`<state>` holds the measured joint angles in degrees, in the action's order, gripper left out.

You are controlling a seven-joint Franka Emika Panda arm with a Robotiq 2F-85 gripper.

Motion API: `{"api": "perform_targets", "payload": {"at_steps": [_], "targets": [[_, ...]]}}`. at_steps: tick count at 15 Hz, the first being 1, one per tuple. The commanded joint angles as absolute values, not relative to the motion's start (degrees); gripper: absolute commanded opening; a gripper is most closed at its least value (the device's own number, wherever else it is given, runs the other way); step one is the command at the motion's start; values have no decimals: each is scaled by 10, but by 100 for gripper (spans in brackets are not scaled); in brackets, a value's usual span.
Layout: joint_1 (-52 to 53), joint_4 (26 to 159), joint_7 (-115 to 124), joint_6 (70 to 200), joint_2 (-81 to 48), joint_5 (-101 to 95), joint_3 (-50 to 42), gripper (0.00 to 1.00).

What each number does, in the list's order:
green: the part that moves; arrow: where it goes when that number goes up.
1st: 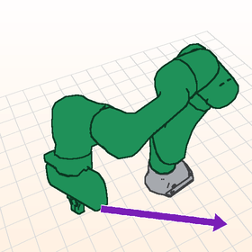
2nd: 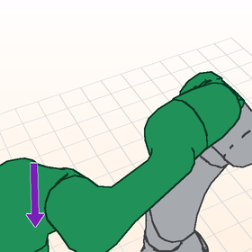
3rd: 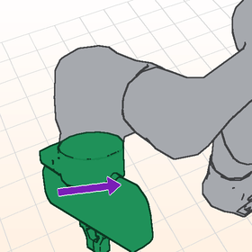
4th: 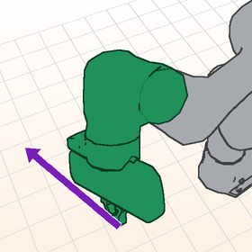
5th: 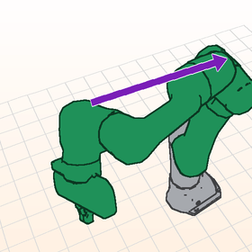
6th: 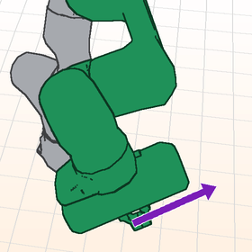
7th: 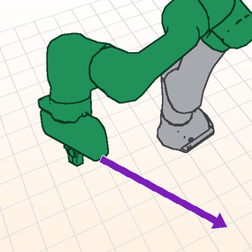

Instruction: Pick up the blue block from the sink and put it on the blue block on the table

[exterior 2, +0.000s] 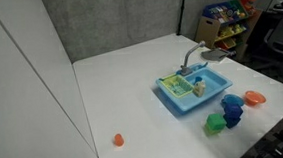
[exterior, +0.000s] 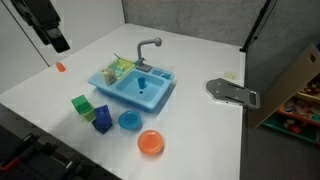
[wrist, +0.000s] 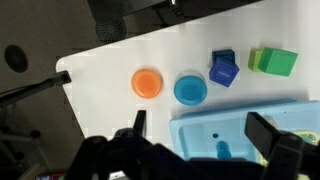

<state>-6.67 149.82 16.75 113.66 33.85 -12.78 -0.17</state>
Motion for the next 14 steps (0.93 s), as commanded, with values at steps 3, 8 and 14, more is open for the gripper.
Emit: {"api": "perform_targets", "payload": {"at_steps": [3,8,14], "targets": [[-65,1522,120,1150,404,-124,-5,100],[-60,1537,34,1164,442,-113,-47,100],[-62,1535,-76,1162,447,-82,-106,100]]}}
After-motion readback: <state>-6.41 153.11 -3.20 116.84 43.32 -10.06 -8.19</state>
